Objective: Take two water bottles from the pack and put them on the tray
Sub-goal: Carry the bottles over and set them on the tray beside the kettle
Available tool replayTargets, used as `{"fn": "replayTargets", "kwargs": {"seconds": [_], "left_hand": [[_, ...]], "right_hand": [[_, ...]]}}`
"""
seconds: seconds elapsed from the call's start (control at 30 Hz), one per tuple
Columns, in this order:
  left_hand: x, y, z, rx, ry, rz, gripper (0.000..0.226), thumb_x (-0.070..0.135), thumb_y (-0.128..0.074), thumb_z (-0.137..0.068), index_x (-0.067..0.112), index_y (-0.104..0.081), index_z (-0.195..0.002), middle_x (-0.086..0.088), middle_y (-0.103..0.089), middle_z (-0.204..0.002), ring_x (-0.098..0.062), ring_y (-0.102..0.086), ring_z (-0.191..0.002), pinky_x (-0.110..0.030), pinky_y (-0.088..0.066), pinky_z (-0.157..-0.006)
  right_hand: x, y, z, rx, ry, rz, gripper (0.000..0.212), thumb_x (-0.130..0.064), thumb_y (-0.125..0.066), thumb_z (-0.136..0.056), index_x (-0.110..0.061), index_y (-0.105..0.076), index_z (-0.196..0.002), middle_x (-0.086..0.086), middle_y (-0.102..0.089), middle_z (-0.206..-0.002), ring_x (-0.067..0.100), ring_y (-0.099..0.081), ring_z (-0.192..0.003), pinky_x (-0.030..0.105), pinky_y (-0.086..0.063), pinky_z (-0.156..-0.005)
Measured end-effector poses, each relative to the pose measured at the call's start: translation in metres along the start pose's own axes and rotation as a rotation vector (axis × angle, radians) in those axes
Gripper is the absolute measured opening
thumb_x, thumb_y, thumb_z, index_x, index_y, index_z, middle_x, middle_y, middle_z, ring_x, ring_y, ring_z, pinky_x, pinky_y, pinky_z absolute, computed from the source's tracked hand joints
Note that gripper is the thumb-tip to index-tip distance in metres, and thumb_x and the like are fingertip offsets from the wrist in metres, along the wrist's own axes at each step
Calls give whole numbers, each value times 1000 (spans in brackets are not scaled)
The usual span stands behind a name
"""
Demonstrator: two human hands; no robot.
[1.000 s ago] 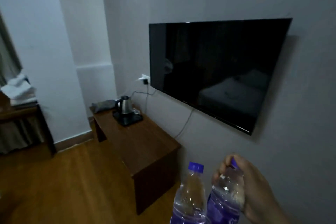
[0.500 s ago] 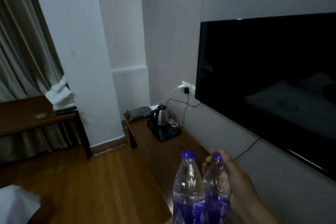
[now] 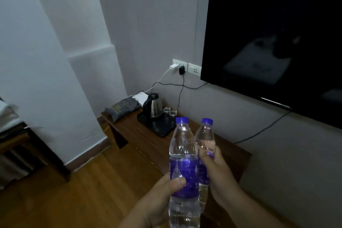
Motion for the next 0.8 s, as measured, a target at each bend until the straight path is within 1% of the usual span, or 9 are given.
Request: {"fn": "replayTargets", "kwargs": {"seconds": [0.1, 0.2, 0.23, 0.3, 0.37, 0.47, 0.6, 0.73, 0.8], "left_hand": [[20, 51, -31, -34, 42, -69, 110, 46, -98, -51, 8, -53, -144, -32, -59, -139, -52, -53, -132, -70, -31, -115], [36, 103, -67, -100, 76, -83, 98, 40, -94, -64, 5, -50, -145, -36, -55, -141, -56, -50, -132, -74, -28, -114], [44, 120, -79, -93, 89, -89, 95, 38, -93, -66, 5, -50, -145, -37, -54, -142, -57, -49, -132, -75, -27, -114], [66, 150, -106, -99, 77, -95, 91, 37, -91, -69, 4, -51, -144, -38, -52, -143, -58, -47, -134, -75, -25, -115], [89, 179, -134, -94, 80, -98, 91, 36, -90, -71, 1, -50, -144, -40, -49, -144, -60, -44, -135, -75, -23, -115], [126, 228, -174, -19, 125, -156, 91, 42, -89, -70, 1, -51, -142, -38, -53, -141, -59, -49, -131, -76, -28, -113], [184, 290, -222, 38, 91, -339, 68, 53, -84, -72, 16, -68, -126, -23, -71, -126, -45, -67, -117, -71, -41, -106], [220, 334, -274, 8, 44, -463, 61, 48, -81, -74, 18, -67, -126, -17, -74, -122, -39, -71, -113, -67, -46, -104], [235, 356, -302, -27, 26, -540, 59, 45, -82, -72, 23, -67, -124, -9, -77, -119, -31, -74, -109, -59, -51, -102]], "right_hand": [[8, -31, -38, 104, -13, -42, 65, -47, -77, -64, -30, -56, -123, 7, -78, -111, 20, -83, -82, 33, -63, -58], [19, -55, -88, 183, -36, -90, 67, -46, -81, -63, -29, -58, -123, 9, -81, -105, 24, -83, -79, 34, -63, -55], [22, -61, -106, 206, -37, -95, 67, -45, -82, -65, -29, -57, -125, 9, -81, -106, 26, -83, -82, 37, -65, -59], [28, -71, -148, 225, -20, -90, 67, -43, -84, -74, -28, -54, -132, 12, -78, -116, 31, -82, -92, 51, -66, -77], [32, -82, -192, 230, -20, -124, 70, -42, -83, -75, -25, -53, -135, 15, -75, -123, 35, -80, -101, 61, -61, -90], [31, -104, -253, 220, -50, -148, 74, -41, -83, -70, -19, -54, -135, 20, -74, -123, 39, -78, -104, 62, -59, -93], [23, -137, -319, 219, -52, -164, 79, -39, -83, -69, -16, -52, -138, 26, -70, -125, 43, -74, -104, 64, -57, -94], [19, -161, -369, 253, -12, -137, 61, -39, -81, -76, -26, -58, -130, 14, -73, -124, 28, -81, -97, 44, -65, -77], [20, -172, -393, 289, 9, -105, 47, -37, -79, -84, -29, -61, -127, 8, -75, -122, 23, -81, -97, 40, -65, -76]]}}
Point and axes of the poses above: each hand's wrist, its own z-axis away from the middle knuckle, its own y-axis out of the back of the hand, x = y × z, the point moved 5 cm from there along -z, towards the middle knuckle
